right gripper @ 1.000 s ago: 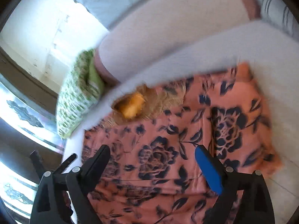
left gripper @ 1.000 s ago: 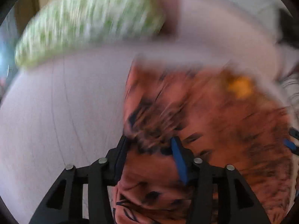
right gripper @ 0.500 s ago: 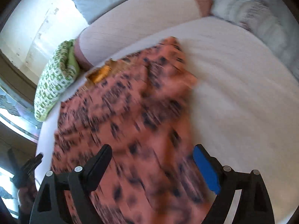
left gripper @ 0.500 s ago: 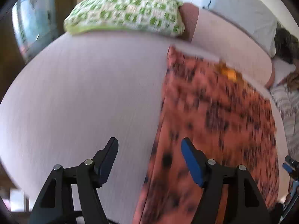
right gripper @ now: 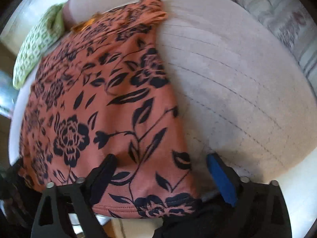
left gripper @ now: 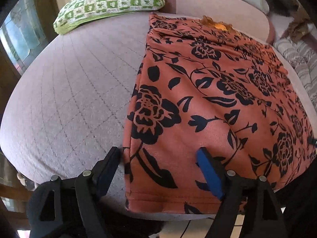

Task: Fold small clothes

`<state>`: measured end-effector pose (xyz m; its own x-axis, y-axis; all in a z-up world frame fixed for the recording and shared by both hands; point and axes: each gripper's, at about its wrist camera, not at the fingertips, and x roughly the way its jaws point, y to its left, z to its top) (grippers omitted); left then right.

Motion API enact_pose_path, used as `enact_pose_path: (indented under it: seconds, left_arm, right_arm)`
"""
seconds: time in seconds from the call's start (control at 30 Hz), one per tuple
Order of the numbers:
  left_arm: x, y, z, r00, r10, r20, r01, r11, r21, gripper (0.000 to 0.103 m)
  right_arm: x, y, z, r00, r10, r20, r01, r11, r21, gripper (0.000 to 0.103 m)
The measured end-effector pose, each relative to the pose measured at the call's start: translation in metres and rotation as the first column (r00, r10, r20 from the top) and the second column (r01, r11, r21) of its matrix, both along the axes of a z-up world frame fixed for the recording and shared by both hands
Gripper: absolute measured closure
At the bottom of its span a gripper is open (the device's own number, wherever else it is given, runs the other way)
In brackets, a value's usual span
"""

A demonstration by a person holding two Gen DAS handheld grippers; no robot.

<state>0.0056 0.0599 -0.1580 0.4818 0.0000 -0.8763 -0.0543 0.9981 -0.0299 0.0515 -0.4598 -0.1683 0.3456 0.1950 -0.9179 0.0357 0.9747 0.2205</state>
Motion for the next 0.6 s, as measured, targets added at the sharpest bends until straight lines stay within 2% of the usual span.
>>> enact_pose_path:
  seconds: [0.1,0.13,0.17,0.23,0.27,0.33,0.37,0.4,0.43,0.5,0.57,0.6]
  left_arm:
    - [-0.005,0.005,0.000,1.000,0.008,0.009,-0.008,1.000,-0.025,0.025]
    - [-0.008,0.005,0.001,1.000,0.013,0.010,-0.013,1.000,-0.016,0.039]
    - [-0.010,0.006,0.002,1.000,0.016,0.016,-0.015,1.000,-0.019,0.049]
    - [-0.010,0.013,0.007,1.000,0.014,0.016,-0.013,0.998,-0.061,0.094]
    - [-0.008,0.015,0.007,1.000,0.013,0.010,-0.012,0.996,-0.085,0.096]
    - [-0.007,0.014,0.007,1.000,0.013,0.006,-0.013,0.996,-0.086,0.096]
    - [-0.007,0.012,0.008,1.000,0.007,0.010,-0.006,0.997,-0.072,0.096]
    - [-0.007,0.008,0.010,1.000,-0.003,0.013,0.003,0.998,-0.059,0.096]
    - [-0.007,0.007,0.011,1.000,-0.005,0.014,0.005,0.999,-0.053,0.096]
    - [-0.006,0.007,0.012,1.000,0.007,0.011,-0.006,0.998,-0.056,0.095]
    - [-0.006,0.012,0.007,0.999,0.040,-0.007,-0.040,0.997,-0.060,0.084]
    - [-0.007,0.015,0.007,0.999,0.049,-0.006,-0.049,0.996,-0.068,0.079]
  right_arm:
    - [0.000,0.007,-0.005,1.000,0.022,-0.019,-0.023,0.999,-0.028,0.000]
    - [0.000,0.007,-0.005,1.000,0.020,-0.016,-0.020,0.999,-0.029,0.000]
    - [-0.004,0.005,-0.004,1.000,0.015,-0.012,-0.015,1.000,-0.018,0.000]
    - [-0.009,0.000,-0.003,1.000,0.002,-0.001,-0.002,1.000,0.018,0.006]
    - [-0.009,-0.003,-0.002,1.000,-0.006,0.003,0.006,0.999,0.039,0.011]
    - [-0.012,-0.011,0.001,1.000,-0.029,0.001,0.029,0.999,0.031,0.036]
    - [-0.013,-0.016,0.003,0.999,-0.034,0.002,0.034,0.999,0.037,0.045]
    - [-0.015,-0.022,0.004,0.999,-0.041,0.002,0.041,0.998,0.049,0.065]
    - [-0.018,-0.028,0.005,0.999,-0.049,0.002,0.049,0.997,0.059,0.070]
    - [-0.021,-0.043,0.005,0.998,-0.064,-0.012,0.065,0.989,0.129,0.069]
    - [-0.024,-0.051,0.005,0.998,-0.069,-0.009,0.070,0.984,0.161,0.063]
    - [-0.026,-0.050,0.007,0.998,-0.061,-0.004,0.060,0.984,0.165,0.047]
